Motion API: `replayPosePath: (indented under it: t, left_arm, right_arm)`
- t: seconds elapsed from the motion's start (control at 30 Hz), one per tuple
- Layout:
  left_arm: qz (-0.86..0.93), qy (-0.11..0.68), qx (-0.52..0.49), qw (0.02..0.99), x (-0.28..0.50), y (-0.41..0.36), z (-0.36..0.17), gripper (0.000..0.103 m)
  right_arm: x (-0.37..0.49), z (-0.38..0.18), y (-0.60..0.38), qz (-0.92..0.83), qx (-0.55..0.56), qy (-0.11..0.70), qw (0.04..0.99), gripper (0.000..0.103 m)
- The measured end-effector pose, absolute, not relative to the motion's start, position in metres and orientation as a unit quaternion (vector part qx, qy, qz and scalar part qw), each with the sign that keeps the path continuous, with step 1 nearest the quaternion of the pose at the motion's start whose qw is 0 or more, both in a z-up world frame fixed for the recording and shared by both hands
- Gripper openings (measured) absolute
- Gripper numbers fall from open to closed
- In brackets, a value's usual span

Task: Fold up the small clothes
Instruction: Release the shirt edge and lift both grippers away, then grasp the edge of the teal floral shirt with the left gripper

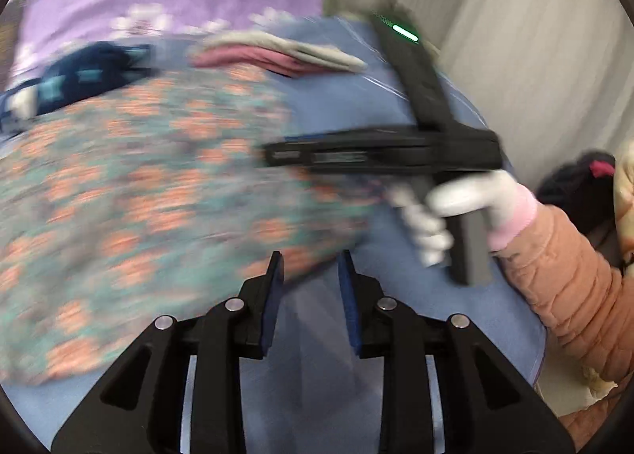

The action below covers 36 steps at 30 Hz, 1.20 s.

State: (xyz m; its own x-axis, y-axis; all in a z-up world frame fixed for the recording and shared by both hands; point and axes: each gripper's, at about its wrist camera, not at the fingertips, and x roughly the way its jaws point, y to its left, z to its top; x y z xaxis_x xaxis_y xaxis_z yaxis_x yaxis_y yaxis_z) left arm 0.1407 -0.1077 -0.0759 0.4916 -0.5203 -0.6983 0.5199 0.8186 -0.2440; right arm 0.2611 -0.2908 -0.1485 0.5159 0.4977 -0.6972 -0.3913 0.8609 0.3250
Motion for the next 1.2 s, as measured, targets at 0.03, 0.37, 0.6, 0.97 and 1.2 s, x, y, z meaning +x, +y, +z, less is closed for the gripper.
replayPosePath:
  t: [0.03, 0.37, 0.6, 0.97, 1.2]
  left_arm:
    - [-0.279, 0.396, -0.011, 0.875, 0.138, -0.084, -0.071, 0.028]
    - [-0.059, 0.340, -0.122, 0.931, 0.109, 0.138, -0.058, 0.021]
    - [-0.109, 0.337, -0.102, 0.930, 0.114, 0.161, -0.066, 0.015]
    - [-0.187, 0.361, -0.074, 0.910, 0.149, 0.164, -0.083, 0.035]
    - [-0.200, 0.372, -0.116, 0.899, 0.156, 0.177, -0.102, 0.035]
  right_arm:
    - [0.260, -0.142, -0.293, 0.247, 0.070, 0.422, 0.870, 0.030]
    - [0.244, -0.079, -0.240, 0.248, 0.042, 0.380, 0.890, 0.037]
    - [0.258, -0.070, -0.120, 0.297, -0.011, 0.401, 0.867, 0.040]
    - [0.321, -0.061, 0.042, 0.322, -0.062, 0.420, 0.846, 0.041]
    - [0.355, -0.082, 0.109, 0.298, -0.098, 0.457, 0.832, 0.046]
